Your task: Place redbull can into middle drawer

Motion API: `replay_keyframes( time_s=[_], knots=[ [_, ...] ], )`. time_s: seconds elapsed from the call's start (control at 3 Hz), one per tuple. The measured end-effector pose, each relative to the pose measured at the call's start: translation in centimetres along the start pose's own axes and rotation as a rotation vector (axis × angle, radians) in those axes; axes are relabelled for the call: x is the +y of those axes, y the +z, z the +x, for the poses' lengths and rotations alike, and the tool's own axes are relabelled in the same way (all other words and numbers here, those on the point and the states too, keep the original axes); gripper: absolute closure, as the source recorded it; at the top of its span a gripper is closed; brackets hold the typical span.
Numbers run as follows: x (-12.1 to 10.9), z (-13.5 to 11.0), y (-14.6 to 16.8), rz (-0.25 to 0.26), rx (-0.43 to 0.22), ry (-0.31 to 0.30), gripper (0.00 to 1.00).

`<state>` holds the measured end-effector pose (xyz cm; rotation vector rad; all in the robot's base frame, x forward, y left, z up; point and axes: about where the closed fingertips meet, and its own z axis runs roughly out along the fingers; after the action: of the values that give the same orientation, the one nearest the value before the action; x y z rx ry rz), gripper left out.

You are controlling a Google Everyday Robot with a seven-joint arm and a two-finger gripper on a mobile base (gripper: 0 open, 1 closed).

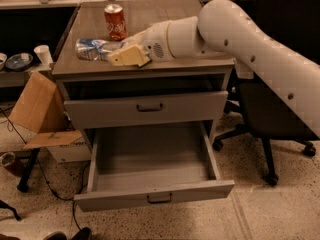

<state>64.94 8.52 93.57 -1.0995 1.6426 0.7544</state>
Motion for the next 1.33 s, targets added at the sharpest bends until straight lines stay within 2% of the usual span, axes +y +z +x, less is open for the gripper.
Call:
replay_keyframes(
  time_s=[0.33, 0.67, 1.0, 1.33],
  knots=[
    [0.4, 5.3, -4.2, -0.062, 0.099, 0.063, 1.0],
    [0.2, 13.7, -5.6, -0.129, 0.228, 0.21, 1.0],
    [0.1, 21.6, -6.4, -0.162, 0.353, 0.363, 1.0],
    [0.3, 28.2, -7.9, -0.158, 0.497, 0.508, 1.0]
  ],
)
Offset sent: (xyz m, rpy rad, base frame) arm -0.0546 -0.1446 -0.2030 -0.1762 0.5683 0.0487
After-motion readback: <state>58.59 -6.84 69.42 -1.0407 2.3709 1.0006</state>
